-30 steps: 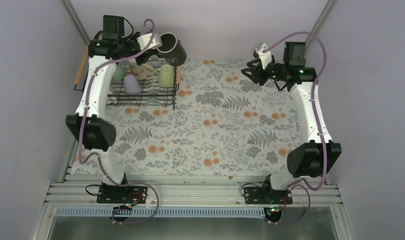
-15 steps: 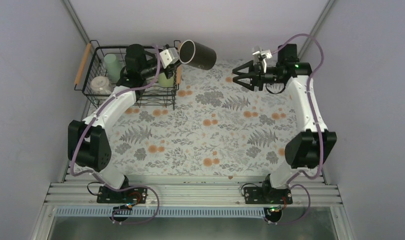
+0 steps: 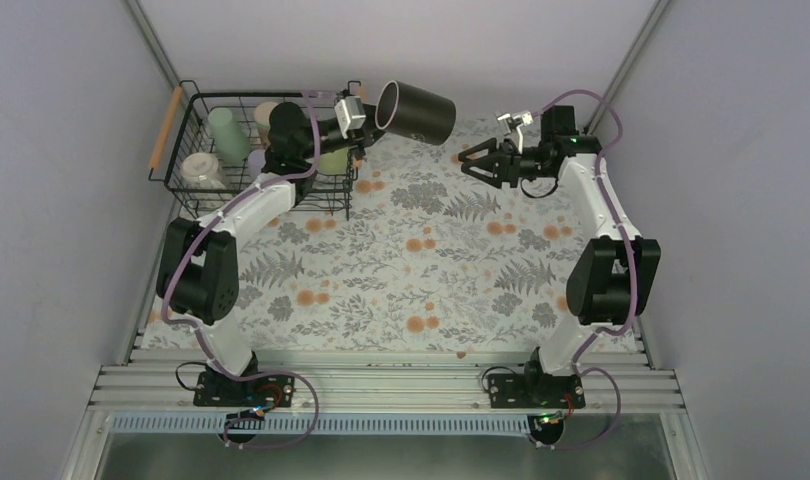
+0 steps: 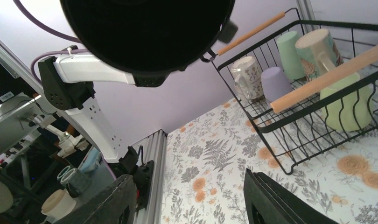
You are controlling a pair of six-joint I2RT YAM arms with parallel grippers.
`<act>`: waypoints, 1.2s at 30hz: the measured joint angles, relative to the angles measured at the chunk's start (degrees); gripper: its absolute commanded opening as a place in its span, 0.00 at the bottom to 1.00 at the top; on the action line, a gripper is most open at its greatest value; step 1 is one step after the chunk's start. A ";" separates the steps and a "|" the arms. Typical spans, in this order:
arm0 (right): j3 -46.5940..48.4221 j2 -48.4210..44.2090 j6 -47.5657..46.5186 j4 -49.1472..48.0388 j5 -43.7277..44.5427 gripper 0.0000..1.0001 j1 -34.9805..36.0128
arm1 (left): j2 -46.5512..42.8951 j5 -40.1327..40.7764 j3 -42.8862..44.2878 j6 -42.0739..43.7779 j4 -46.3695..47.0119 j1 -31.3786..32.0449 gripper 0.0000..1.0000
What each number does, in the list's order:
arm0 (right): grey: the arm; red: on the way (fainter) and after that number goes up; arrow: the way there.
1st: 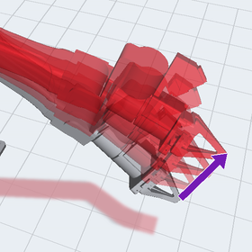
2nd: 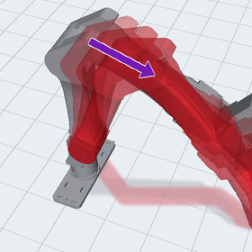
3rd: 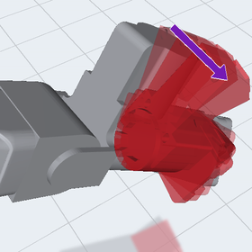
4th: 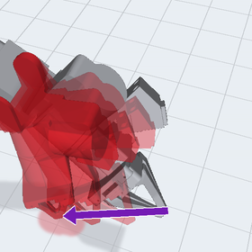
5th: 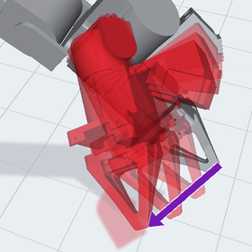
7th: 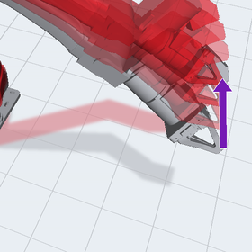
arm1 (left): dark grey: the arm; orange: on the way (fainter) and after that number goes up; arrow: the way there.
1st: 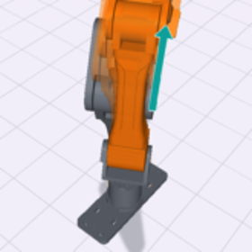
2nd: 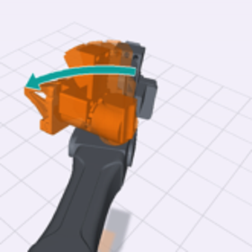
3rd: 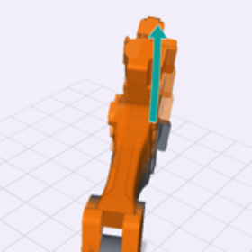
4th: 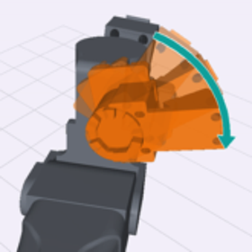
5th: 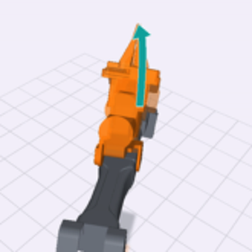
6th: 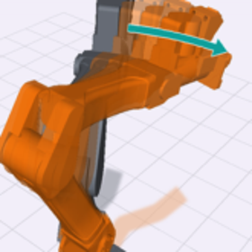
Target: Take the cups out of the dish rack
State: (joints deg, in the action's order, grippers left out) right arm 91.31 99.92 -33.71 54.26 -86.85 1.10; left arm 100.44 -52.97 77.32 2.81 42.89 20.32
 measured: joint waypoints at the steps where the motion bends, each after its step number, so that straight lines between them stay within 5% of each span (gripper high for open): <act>1: -0.20 -0.17 0.94 -1.14 0.00 0.61 0.00 | 0.50 -0.79 0.02 -1.05 1.14 0.24 0.02; 19: 0.83 -6.78 23.39 -24.74 -1.42 0.76 0.39 | 3.98 -5.05 -0.72 -4.79 5.03 3.32 0.02; 31: 0.83 -7.52 29.79 -28.28 -1.42 0.67 4.48 | 7.28 -6.80 2.67 -8.68 7.96 3.43 0.02; 36: 1.11 -9.14 30.99 -28.52 -1.03 0.54 5.60 | 9.14 -7.93 4.46 -12.17 12.48 3.69 0.02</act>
State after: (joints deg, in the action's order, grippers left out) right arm 92.42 90.78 -2.72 25.74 -87.88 6.70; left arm 109.58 -60.90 81.78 -9.37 55.37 24.01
